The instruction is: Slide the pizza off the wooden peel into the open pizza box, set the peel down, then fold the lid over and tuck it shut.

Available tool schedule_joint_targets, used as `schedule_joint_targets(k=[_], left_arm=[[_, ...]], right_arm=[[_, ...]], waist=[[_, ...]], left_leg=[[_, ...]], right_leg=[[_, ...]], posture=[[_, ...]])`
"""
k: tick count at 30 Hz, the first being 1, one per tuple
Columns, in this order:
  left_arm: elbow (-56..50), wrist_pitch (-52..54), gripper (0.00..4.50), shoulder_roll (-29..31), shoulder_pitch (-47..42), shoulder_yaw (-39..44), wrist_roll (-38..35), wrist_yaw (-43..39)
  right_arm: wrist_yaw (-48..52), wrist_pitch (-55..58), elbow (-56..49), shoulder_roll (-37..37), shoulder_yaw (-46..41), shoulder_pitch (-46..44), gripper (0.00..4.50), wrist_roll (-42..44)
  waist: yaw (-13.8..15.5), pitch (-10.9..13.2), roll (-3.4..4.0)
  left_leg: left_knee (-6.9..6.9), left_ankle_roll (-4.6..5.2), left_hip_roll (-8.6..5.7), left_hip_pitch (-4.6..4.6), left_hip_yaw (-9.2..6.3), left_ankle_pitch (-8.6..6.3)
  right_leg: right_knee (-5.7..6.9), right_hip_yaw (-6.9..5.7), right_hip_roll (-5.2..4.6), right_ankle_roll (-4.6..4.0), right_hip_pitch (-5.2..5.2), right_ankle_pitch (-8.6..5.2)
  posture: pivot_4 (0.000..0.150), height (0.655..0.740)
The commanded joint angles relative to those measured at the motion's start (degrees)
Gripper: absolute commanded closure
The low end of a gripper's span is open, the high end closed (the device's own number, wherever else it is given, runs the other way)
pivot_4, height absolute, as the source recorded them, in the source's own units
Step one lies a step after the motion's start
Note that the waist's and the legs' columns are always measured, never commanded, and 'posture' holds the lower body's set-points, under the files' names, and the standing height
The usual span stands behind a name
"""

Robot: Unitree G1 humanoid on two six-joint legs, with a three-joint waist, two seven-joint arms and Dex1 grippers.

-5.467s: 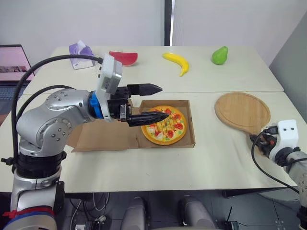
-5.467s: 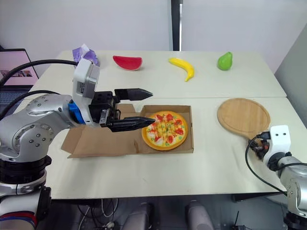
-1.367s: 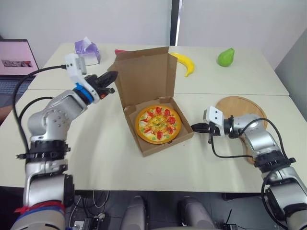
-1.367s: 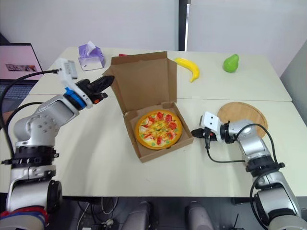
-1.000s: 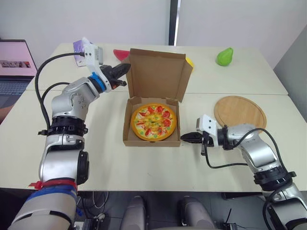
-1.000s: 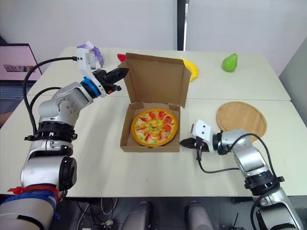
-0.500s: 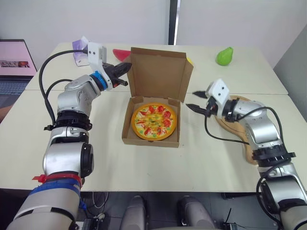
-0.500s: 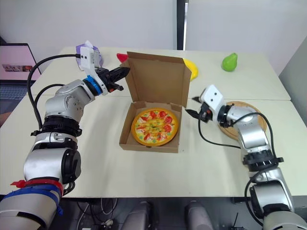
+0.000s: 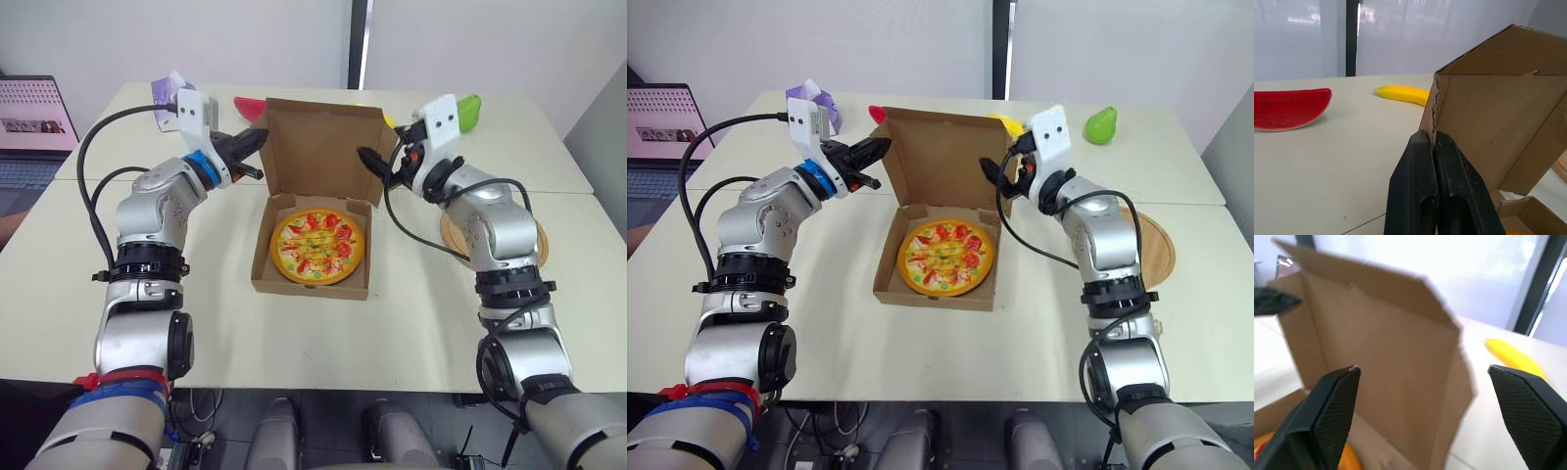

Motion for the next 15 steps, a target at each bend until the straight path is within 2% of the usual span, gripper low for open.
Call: schedule_joint_targets(k=[1, 9, 10, 15], left_arm=[[-3.05, -0.19, 4.5, 0.07, -0.24, 1.33, -0.33, 0.08], [-4.97, 0.62, 4.5, 0.51, 0.2, 1.75, -0.35, 0.17], [-5.43, 0.74, 4.5, 0.45, 0.38, 1.81, -0.43, 0.28], [-7.47, 1.55, 4.5, 0.44, 0.87, 1.3, -0.15, 0.25]], right_arm=[[-0.35, -2.18, -0.25, -0.61, -0.56, -1.48, 1.29, 0.37], [-1.09, -2.6, -2.26, -1.71, -0.57, -0.51, 4.25, 0.23], [-1.08, -2.84, -2.55, -1.67, -0.78, -0.51, 4.49, 0.51], [-1.1, -3.04, -2.62, -1.24, -0.73, -1.99, 4.49, 1.04]], waist=[[-0.07, 0.0, 0.0], [-0.11, 0.0, 0.0], [-0.11, 0.0, 0.0], [-0.11, 0.0, 0.0]], left_leg=[[0.0, 0.0, 0.0, 0.0, 0.0, 0.0], [0.0, 0.0, 0.01, 0.0, 0.01, 0.0], [0.0, 0.0, 0.01, 0.0, 0.01, 0.0], [0.0, 0.0, 0.01, 0.0, 0.01, 0.0]], right_leg=[[0.0, 0.0, 0.0, 0.0, 0.0, 0.0], [0.02, 0.01, 0.01, 0.0, -0.01, 0.0], [0.02, 0.01, 0.01, 0.0, -0.01, 0.0], [0.03, 0.01, 0.01, 0.0, -0.01, 0.0]], posture=[[0.15, 0.74], [0.15, 0.74], [0.15, 0.74], [0.15, 0.74]])
